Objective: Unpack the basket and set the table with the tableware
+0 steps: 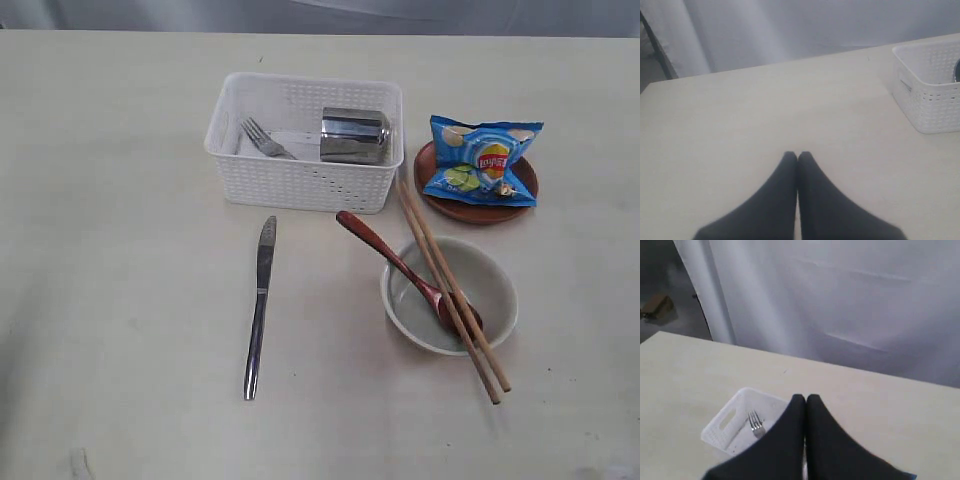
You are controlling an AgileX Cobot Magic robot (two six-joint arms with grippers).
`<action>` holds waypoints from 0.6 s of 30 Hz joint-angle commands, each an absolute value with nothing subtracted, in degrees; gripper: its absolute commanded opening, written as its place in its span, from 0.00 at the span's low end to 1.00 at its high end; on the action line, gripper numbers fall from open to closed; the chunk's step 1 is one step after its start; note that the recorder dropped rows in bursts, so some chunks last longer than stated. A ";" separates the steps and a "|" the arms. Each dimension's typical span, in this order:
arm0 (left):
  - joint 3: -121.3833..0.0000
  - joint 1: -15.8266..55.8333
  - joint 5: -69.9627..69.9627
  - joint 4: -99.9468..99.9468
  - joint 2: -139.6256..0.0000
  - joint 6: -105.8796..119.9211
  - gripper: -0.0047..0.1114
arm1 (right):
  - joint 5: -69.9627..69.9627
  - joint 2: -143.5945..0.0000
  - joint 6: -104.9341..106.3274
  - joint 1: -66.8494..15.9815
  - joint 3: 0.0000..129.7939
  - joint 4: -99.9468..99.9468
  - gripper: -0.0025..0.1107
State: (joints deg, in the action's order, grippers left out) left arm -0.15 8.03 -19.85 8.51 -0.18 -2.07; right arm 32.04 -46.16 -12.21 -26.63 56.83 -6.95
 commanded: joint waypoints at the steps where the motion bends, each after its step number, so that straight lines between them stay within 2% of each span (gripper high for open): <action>1: 0.00 8.03 -19.72 8.81 0.00 -2.37 0.04 | 30.46 -42.25 -12.26 -26.27 56.61 -7.56 0.02; 10: 0.00 8.03 -19.56 12.03 0.00 0.00 0.04 | 29.47 -39.03 -12.26 -26.27 56.61 -7.56 0.02; 14: 0.00 8.03 -18.96 37.68 0.00 3.65 0.04 | 28.78 -38.93 -12.17 -26.27 56.61 -7.56 0.02; 18: 0.00 8.03 -4.21 62.20 0.00 3.65 0.04 | 29.36 -38.93 -12.17 -26.27 56.61 -7.56 0.02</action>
